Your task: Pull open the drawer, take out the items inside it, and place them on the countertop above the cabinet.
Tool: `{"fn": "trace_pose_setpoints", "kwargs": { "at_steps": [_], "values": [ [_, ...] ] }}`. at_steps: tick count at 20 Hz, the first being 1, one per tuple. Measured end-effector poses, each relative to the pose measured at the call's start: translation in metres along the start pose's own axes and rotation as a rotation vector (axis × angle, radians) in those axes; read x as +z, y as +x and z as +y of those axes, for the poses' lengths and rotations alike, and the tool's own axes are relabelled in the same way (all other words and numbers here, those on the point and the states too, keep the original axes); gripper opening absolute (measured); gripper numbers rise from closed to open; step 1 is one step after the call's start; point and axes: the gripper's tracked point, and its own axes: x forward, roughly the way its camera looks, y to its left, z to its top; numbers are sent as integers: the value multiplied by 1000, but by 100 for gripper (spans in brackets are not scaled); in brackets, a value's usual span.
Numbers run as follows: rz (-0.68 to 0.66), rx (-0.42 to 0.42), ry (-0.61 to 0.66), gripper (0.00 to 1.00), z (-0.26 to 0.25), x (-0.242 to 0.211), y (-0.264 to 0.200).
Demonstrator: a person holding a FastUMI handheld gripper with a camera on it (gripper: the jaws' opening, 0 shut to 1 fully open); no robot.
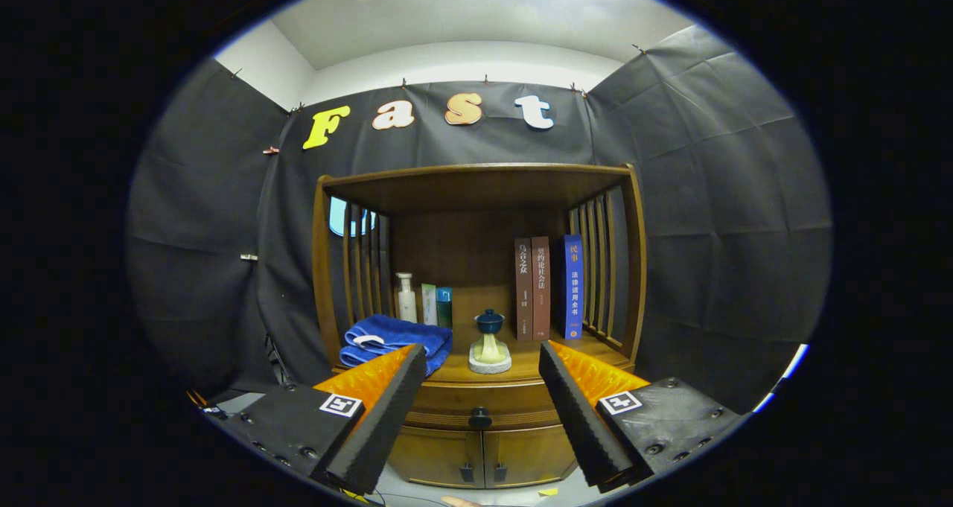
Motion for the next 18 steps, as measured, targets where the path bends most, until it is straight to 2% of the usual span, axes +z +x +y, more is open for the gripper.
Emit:
{"fn": "trace_pose_setpoints", "kwargs": {
  "at_steps": [8,18],
  "values": [
    [-25,-9,3,100,-3,24,-37],
    [-11,-3,6,100,-1,14,-24]
  ]
}}
